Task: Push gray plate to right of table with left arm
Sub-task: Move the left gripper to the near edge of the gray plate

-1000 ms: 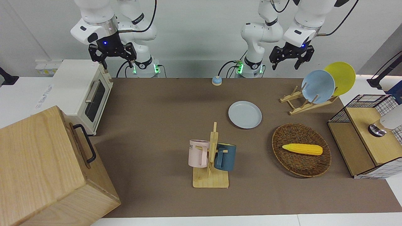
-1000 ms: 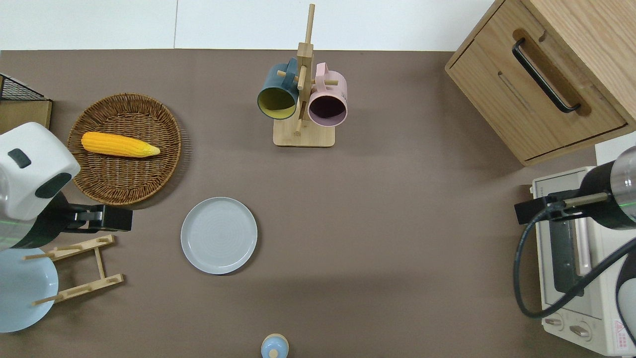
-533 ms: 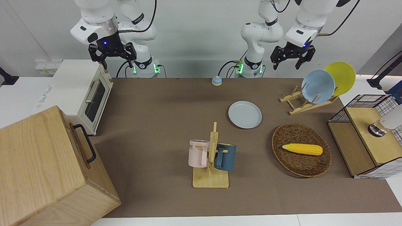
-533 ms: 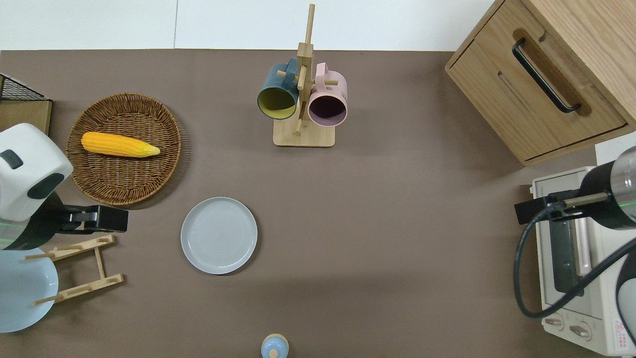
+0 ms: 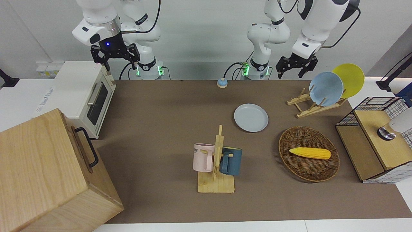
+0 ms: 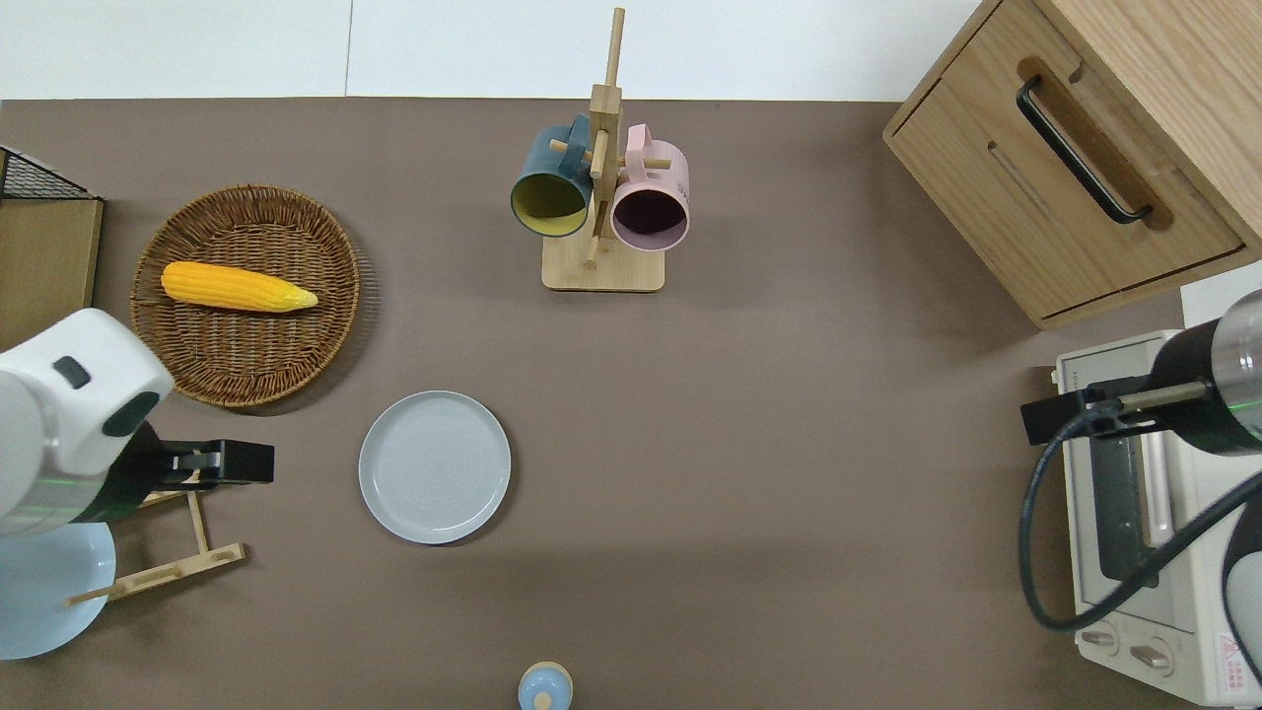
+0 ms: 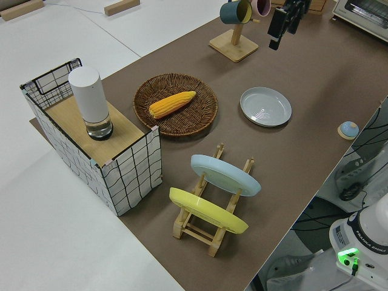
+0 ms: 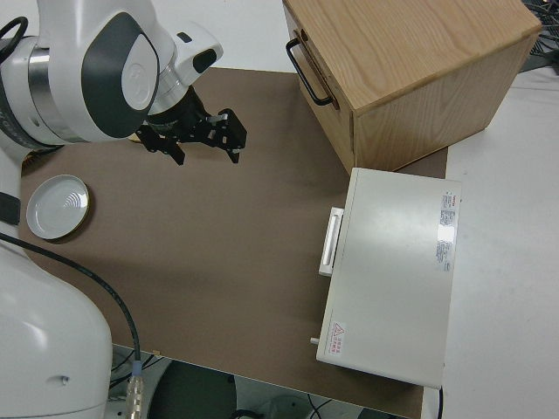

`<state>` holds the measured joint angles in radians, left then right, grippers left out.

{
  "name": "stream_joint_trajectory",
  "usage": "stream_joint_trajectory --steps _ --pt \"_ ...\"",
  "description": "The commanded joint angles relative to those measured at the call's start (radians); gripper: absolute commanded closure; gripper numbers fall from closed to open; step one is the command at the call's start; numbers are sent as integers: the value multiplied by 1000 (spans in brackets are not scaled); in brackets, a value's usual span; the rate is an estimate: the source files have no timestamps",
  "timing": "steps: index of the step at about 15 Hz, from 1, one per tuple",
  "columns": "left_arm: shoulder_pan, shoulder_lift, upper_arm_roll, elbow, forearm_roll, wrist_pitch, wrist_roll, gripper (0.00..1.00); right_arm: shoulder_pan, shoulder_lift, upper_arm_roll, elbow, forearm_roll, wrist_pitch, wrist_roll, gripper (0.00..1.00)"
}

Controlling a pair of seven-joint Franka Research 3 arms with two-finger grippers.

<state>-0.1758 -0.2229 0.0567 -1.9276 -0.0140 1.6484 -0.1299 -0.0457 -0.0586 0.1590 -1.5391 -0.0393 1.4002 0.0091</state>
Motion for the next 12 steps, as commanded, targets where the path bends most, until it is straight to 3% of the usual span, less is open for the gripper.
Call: stream_joint_trajectory --steps 1,4,12 --pt "15 -1 17 -152 -18 148 16 7 -8 -10 5 -4 1 -12 -8 5" --pt "6 59 17 -201 -20 240 10 7 -8 -10 5 -4 1 -12 -8 5" --pt "6 66 17 -424 -35 505 18 11 -8 -10 5 -4 1 -12 -8 5"
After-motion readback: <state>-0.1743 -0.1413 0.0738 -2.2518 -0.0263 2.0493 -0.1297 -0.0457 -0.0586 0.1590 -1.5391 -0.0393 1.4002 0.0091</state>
